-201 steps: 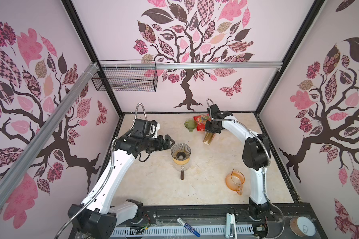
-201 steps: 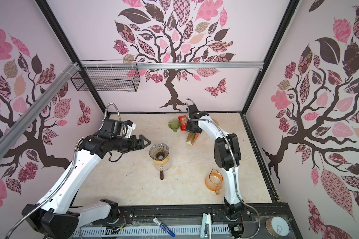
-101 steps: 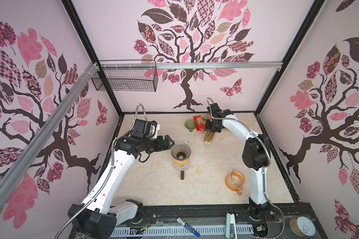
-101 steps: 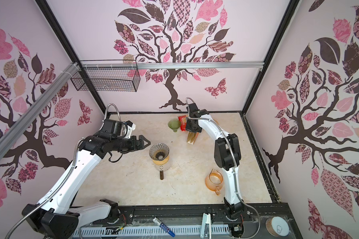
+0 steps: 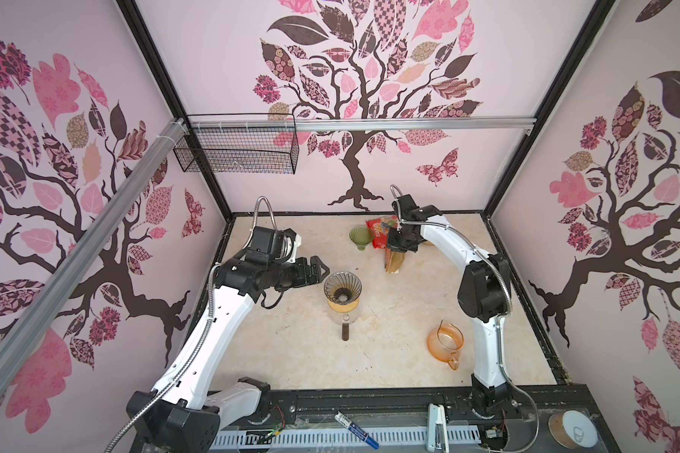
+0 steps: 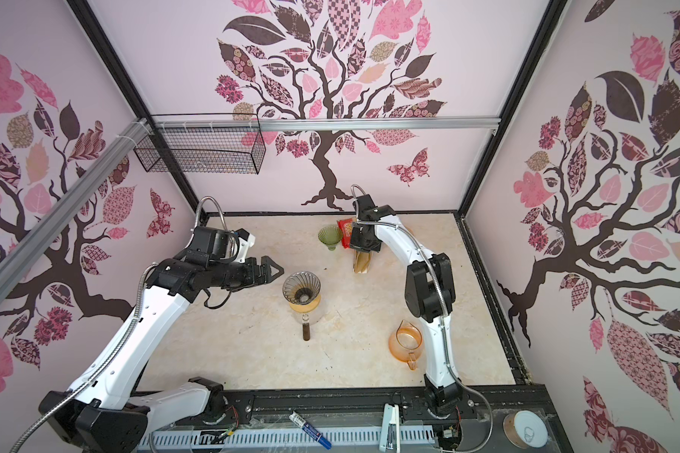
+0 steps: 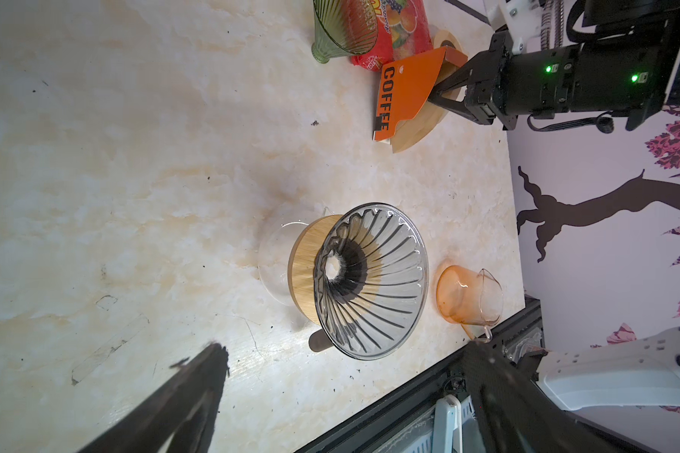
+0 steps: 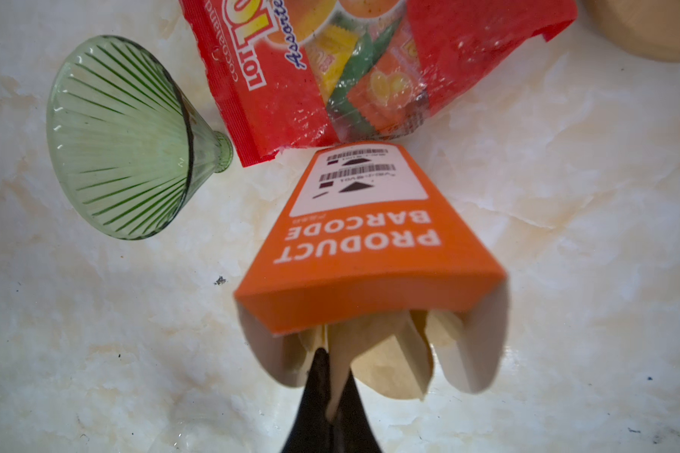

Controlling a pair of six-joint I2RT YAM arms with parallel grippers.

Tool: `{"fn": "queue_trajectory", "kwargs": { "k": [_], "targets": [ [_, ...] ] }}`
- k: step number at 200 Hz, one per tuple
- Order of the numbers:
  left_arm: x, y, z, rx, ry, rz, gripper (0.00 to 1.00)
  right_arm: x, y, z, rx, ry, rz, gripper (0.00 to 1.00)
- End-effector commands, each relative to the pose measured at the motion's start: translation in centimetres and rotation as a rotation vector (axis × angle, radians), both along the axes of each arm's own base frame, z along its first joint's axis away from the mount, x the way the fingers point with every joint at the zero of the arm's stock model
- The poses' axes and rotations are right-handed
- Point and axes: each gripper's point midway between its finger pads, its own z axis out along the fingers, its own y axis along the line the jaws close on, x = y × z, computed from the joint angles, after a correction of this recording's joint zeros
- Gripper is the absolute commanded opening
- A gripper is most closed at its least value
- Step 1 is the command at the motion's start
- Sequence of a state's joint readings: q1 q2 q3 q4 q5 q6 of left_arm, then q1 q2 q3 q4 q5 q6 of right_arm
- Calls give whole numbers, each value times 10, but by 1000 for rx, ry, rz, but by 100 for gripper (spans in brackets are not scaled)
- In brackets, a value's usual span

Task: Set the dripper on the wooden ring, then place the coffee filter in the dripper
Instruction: 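Lift the right gripper upward, drawing the paper filter out of the box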

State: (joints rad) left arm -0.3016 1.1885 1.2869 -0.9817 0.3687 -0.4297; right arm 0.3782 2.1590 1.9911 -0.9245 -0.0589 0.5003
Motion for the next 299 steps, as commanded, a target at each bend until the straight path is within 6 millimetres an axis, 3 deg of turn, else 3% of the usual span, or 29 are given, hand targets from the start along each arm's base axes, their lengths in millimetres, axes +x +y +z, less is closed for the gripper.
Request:
{"fn": "queue_trajectory", "kwargs": {
  "k": [1, 99, 157, 197, 260, 299],
  "targets": [
    [-4, 1, -1, -8, -3, -2, 97, -3, 6, -1, 12, 27, 27, 0],
    [-6, 0, 1, -20, -14, -3, 97, -8, -7, 19, -78, 15, 92, 0],
    [-6, 1, 3, -19, -23, -4, 97, -21, 6, 1, -13, 96, 136, 0],
    [-7, 2, 4, -22, -26, 1, 97, -28, -1, -29, -60, 158, 141, 0],
    [-8, 2, 4, -30, -27, 3, 97, -37, 0, -38, -42, 165, 146, 0],
    [-10, 2, 4, -33, -25, 2, 97, -38, 7, -19, 5, 135, 158, 0]
  ]
}}
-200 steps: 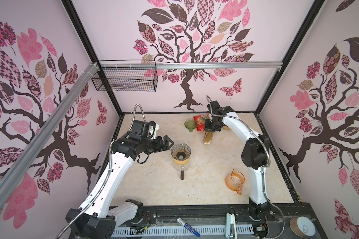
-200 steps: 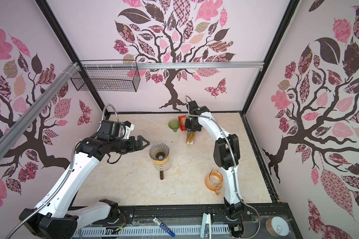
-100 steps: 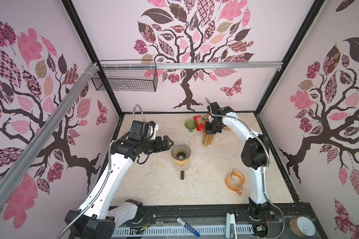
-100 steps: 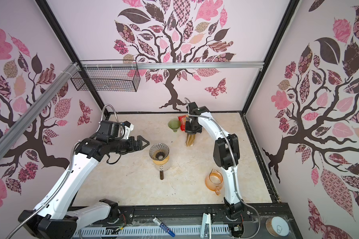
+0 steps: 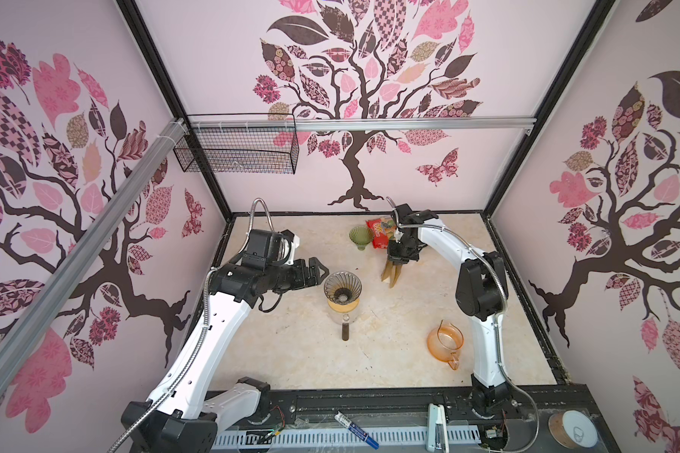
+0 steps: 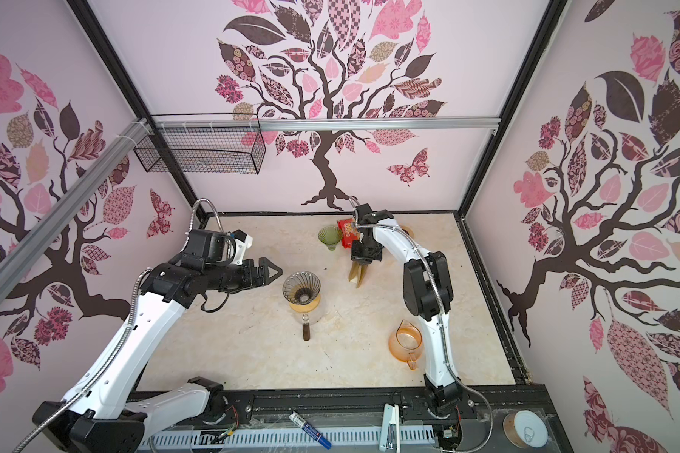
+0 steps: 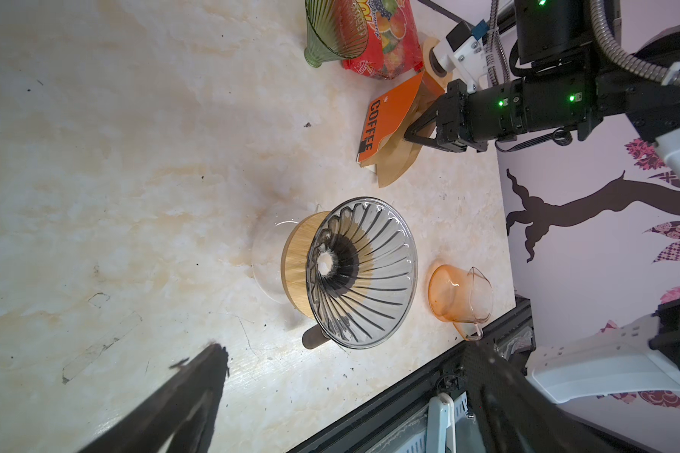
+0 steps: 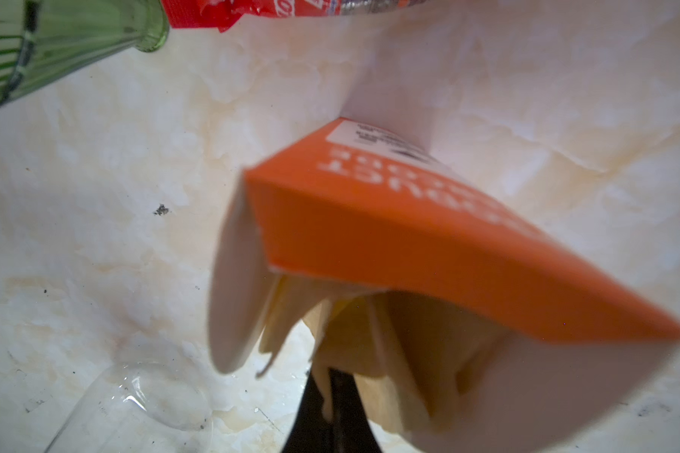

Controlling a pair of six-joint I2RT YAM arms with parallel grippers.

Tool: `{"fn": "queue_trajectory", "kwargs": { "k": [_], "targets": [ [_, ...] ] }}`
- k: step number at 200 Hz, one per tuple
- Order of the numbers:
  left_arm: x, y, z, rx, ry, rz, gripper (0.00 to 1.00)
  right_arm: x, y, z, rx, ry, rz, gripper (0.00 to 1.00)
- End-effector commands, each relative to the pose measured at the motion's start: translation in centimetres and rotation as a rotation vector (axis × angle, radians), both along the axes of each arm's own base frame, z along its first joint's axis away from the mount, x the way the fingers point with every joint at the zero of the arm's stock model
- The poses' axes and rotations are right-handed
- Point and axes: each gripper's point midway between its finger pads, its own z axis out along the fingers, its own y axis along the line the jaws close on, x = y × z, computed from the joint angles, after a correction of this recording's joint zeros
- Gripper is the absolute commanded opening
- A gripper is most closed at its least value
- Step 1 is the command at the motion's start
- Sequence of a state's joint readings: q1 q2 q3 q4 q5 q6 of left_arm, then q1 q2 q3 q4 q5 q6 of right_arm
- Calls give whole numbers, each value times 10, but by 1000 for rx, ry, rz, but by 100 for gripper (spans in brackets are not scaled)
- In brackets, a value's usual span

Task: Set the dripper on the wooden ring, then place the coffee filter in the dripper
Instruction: 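Lift the right gripper upward, drawing the paper filter out of the box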

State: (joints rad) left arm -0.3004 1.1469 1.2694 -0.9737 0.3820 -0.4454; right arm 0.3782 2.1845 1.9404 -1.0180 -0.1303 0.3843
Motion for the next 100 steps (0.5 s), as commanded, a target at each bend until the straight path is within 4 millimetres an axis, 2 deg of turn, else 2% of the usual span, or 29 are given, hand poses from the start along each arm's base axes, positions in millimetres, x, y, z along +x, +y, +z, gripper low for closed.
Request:
{"fn": "queue_trajectory", "kwargs": {
  "k": [1, 40, 100],
  "targets": [
    [-2, 1, -2, -7, -7, -1, 97, -2, 8, 16, 36, -22, 24, 0],
    [-4, 1, -2, -11, -7, 1, 97, 3, 8, 39, 41, -62, 16, 0],
    [-5, 3, -3, -10, -5, 7, 97, 8, 3, 57, 20, -85, 25, 0]
  ]
}}
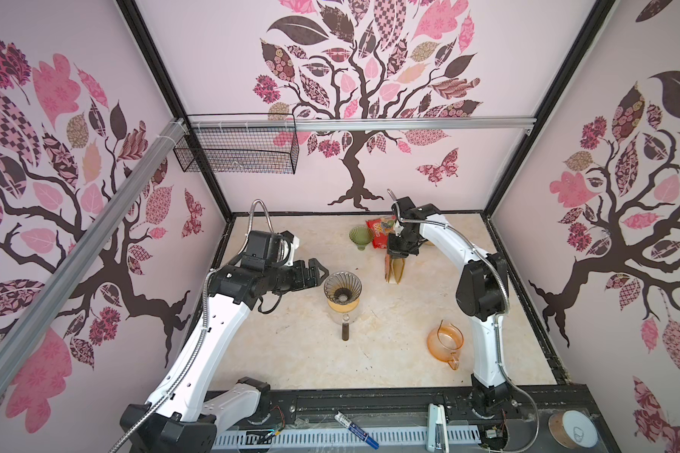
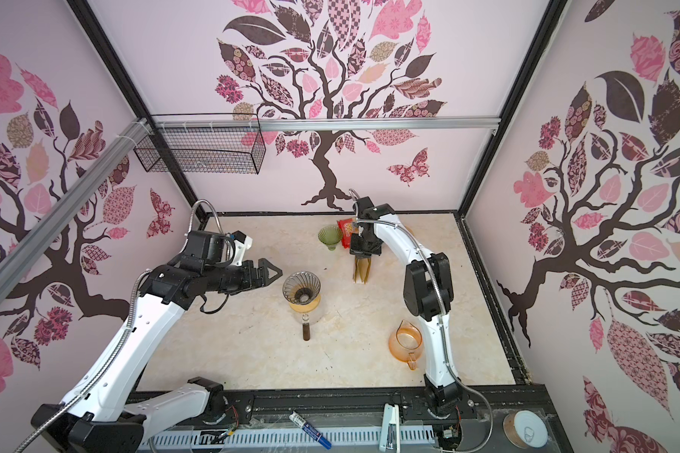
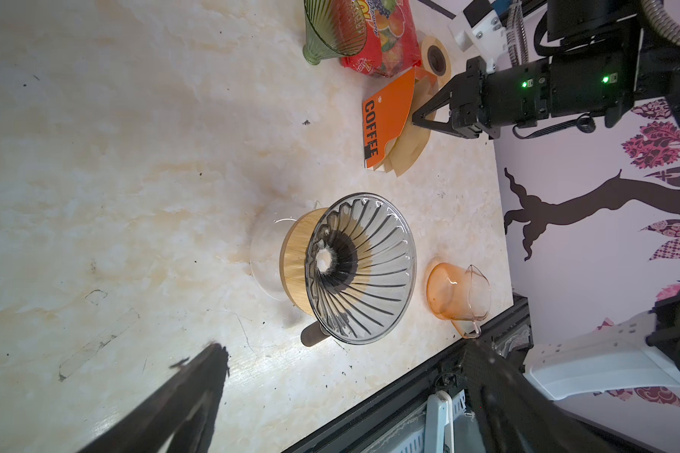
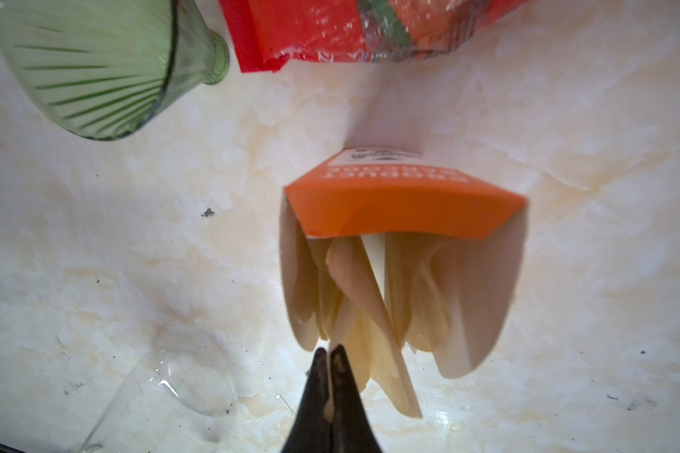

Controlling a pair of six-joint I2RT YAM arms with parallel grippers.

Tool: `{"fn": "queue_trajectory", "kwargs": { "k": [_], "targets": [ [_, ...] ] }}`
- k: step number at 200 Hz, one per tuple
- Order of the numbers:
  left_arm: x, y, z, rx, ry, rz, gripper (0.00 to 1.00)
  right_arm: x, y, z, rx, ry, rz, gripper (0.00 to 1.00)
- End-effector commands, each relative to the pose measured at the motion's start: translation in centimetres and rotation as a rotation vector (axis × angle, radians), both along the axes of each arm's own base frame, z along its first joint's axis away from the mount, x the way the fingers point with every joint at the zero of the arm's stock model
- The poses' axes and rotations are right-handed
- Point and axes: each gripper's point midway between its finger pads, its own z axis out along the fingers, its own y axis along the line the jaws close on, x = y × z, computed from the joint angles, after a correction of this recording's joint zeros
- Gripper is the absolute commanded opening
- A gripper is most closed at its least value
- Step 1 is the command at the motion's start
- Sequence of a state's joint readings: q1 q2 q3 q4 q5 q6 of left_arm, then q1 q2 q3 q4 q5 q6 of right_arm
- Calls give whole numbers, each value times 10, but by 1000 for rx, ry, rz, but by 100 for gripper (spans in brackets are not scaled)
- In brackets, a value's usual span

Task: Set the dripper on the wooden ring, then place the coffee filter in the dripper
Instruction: 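Lift the right gripper upward, drawing the paper filter out of the box, then pull the brown filter clear of the orange box with the right gripper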

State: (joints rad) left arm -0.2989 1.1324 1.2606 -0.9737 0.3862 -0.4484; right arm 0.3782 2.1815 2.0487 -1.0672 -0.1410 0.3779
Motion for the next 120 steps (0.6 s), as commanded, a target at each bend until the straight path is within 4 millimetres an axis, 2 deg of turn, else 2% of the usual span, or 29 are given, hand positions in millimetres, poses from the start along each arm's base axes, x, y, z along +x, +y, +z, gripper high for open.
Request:
{"fn": "queue_trajectory", "kwargs": {
  "k": [1, 111, 114, 120],
  "targets": [
    [-2, 2, -4, -4, -2, 6, 97, -3, -4, 25, -11, -29, 15, 0],
    [-4, 4, -3, -8, -4, 12, 97, -8, -3, 41, 9, -20, 31, 0],
    [-4, 4, -4, -7, -2, 11, 97, -4, -2, 50, 15, -45, 29, 0],
    [-3, 4, -4, -7, -3, 13, 97, -2, -2, 53, 14, -54, 28, 0]
  ]
}}
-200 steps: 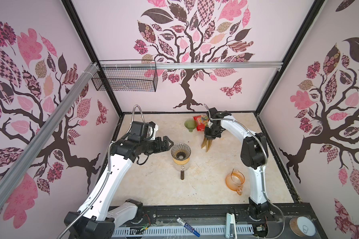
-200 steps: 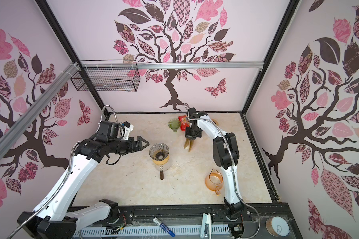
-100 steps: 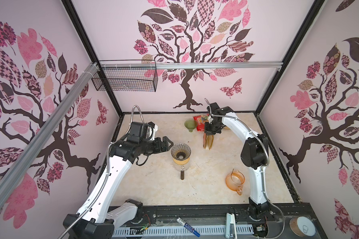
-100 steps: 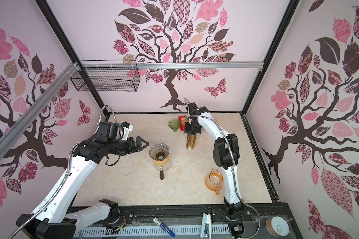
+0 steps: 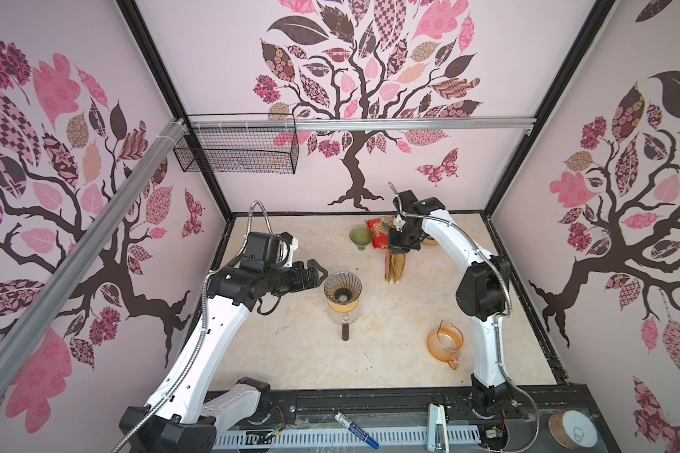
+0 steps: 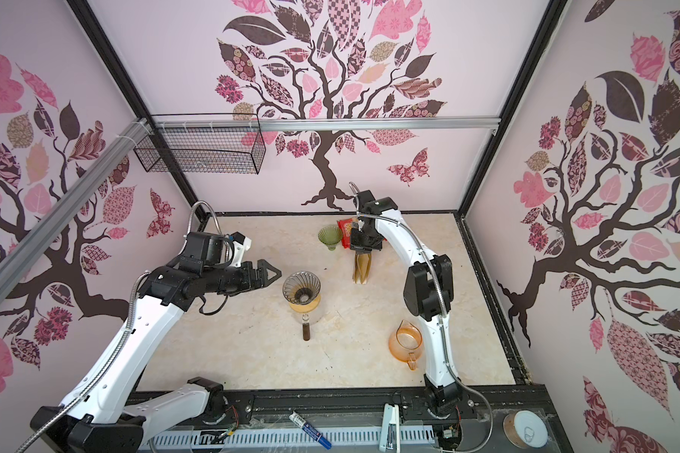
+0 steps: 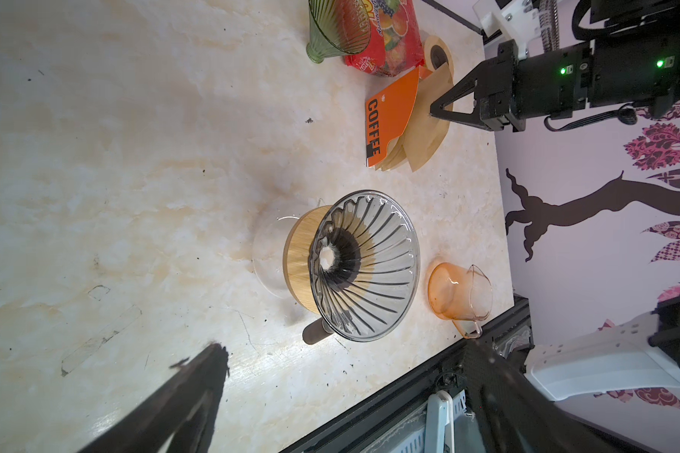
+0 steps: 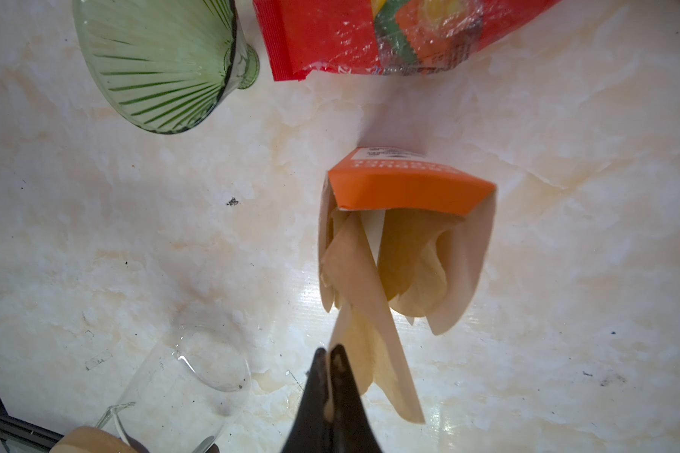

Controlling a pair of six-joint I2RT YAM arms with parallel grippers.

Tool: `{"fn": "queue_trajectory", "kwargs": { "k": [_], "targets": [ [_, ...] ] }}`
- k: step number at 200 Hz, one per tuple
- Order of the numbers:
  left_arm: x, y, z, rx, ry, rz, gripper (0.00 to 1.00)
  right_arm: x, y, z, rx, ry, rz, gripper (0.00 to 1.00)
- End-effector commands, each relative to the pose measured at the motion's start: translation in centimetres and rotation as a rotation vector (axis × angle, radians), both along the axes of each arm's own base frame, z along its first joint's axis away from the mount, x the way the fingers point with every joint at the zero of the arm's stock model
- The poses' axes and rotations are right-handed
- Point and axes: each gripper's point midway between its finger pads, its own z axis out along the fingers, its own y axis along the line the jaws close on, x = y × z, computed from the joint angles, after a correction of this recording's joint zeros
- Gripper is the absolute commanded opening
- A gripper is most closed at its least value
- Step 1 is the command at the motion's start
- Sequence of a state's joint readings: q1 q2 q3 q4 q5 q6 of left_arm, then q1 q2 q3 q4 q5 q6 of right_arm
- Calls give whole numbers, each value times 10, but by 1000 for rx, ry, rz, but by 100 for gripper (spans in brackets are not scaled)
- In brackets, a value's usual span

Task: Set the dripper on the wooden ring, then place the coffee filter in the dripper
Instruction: 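Pull the brown filter clear of the orange box with the right gripper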

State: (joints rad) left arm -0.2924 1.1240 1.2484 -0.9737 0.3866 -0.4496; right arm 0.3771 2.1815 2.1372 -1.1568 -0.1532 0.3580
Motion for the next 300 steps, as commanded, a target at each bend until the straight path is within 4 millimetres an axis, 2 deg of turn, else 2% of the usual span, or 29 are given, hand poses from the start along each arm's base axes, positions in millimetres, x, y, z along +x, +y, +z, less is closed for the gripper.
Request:
{"fn": "queue_trajectory", "kwargs": {
  "k": [1, 45, 103, 165, 213, 264, 300],
  "targets": [
    [-2, 2, -1, -8, -7, 6, 97, 2, -2, 32, 8, -58, 6, 0],
    [-2, 2, 0, -4, -12, 5, 97, 9, -6, 58, 2, -129, -11, 0],
    [-1, 3, 0, -4, -12, 7, 97, 11, -13, 72, -24, -166, -24, 0],
    [-2, 3, 0, -5, -10, 9, 97, 9, -10, 93, 13, -202, -30, 0],
    [-3, 3, 1, -8, -14, 8, 97, 3, -11, 101, 24, -207, -33, 0],
    [-4, 2, 0, -10, -11, 6, 97, -4, -14, 96, 19, -192, -31, 0],
    [-4, 3, 1, -13, -15, 10, 97, -9, -13, 112, 44, -219, -35, 0]
  ]
}}
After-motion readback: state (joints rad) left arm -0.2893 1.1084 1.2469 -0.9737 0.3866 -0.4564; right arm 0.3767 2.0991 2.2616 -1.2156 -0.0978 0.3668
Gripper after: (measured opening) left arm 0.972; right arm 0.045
